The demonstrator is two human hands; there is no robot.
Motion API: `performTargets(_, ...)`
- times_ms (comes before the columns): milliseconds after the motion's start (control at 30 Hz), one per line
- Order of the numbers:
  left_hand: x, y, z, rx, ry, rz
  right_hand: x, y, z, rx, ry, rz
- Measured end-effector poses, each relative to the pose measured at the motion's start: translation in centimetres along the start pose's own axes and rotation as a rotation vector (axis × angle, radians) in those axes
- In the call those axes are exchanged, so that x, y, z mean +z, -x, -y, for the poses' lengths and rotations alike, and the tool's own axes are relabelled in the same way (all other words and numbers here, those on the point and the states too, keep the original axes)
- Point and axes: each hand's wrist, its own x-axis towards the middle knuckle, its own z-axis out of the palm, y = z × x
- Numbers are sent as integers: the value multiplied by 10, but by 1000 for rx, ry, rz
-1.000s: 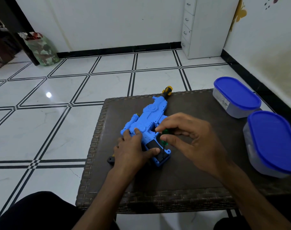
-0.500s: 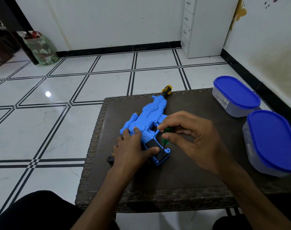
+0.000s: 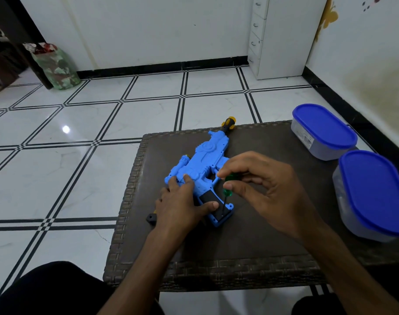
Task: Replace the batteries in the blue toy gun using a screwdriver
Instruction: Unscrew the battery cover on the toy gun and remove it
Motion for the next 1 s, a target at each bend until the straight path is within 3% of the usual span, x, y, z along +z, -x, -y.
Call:
performTargets(600,1,0,2,-1,14,-3,8,0,7,57,-26,76)
performTargets(833,2,-2,4,10,32,-16,10,-10,7,28,23,-4)
performTargets(1000,5,-3,4,-3,-3,-9,5,-10,8,47,2,83)
